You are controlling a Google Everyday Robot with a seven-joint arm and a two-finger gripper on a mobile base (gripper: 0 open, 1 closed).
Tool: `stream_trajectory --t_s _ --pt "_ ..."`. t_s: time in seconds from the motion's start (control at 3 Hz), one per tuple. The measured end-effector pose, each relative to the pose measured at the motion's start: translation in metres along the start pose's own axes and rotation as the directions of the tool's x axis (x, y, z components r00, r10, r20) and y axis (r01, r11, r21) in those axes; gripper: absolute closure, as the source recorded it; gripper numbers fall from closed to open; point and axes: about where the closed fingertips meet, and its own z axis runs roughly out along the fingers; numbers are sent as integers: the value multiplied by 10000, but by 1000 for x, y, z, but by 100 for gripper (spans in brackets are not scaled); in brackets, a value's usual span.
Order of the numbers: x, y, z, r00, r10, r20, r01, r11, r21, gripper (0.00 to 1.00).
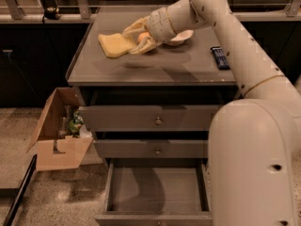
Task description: Place sponge into bottom drawer
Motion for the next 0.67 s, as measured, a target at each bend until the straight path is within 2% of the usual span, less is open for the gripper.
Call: stream_trajectory --t_s 0.33,0.67 --pt "-52 5 -64 9961 -880 -27 871 9812 1721 100" --pt "-87 20 -93 9959 -897 -125 894 9522 2919 100"
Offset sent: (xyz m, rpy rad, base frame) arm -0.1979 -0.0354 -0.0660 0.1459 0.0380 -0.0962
